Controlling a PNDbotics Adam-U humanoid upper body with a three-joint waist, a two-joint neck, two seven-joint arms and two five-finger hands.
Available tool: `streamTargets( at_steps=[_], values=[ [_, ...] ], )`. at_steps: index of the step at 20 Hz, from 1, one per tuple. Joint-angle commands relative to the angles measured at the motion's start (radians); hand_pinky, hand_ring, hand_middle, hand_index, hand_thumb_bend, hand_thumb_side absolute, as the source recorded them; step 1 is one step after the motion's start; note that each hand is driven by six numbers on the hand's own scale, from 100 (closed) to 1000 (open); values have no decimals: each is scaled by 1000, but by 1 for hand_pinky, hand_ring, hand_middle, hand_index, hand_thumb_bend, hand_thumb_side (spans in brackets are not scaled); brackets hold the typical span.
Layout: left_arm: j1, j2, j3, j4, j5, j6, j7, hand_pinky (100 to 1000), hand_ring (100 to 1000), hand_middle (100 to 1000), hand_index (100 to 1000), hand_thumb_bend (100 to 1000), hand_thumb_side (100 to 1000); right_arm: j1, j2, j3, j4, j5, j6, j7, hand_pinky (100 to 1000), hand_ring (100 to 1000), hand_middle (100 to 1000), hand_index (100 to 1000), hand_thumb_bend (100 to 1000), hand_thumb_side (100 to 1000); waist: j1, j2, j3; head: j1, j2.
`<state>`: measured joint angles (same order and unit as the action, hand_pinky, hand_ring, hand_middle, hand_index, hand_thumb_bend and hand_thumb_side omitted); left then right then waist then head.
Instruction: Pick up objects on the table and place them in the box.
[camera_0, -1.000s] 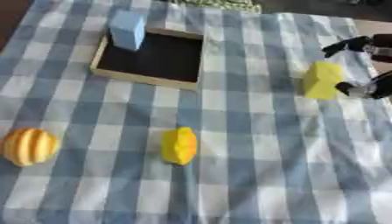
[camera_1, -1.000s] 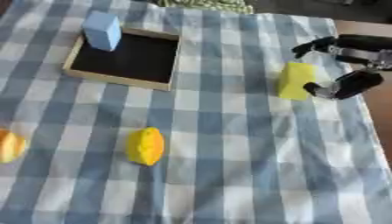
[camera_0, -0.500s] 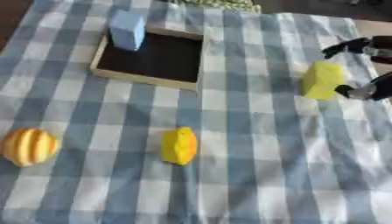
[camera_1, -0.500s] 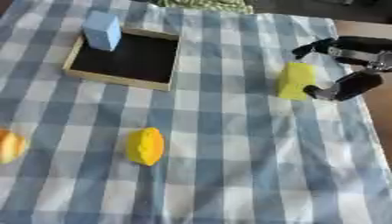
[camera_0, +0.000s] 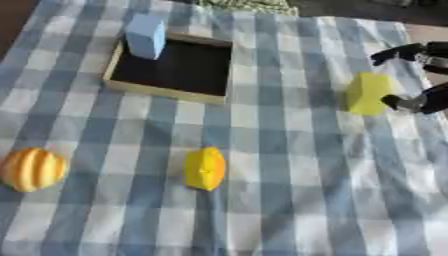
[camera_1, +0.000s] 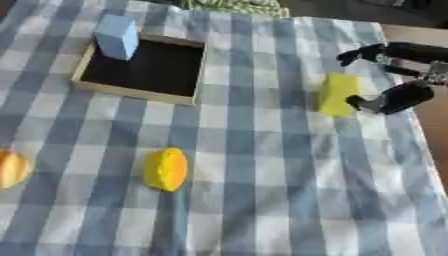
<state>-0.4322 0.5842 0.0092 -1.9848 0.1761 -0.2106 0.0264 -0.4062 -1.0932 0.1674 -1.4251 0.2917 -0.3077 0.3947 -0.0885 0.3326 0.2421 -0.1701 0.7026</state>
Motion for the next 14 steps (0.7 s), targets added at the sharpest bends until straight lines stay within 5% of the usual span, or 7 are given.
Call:
streamTargets(
  at_steps=[1,14],
  values=[
    [-7,14,13,-15,0,3,-1,944,739,684,864,100,559,-20,-20,-7,17,16,-1,1,1000,1000,882,1000,222,391,-2,-3,1,-1,-11],
    [-2,7,17,-15,5,5,-2,946,740,683,864,100,559,-53,16,3,83,47,-8,14,1000,1000,890,1000,219,376,-1,3,4,-1,-14]
  ],
)
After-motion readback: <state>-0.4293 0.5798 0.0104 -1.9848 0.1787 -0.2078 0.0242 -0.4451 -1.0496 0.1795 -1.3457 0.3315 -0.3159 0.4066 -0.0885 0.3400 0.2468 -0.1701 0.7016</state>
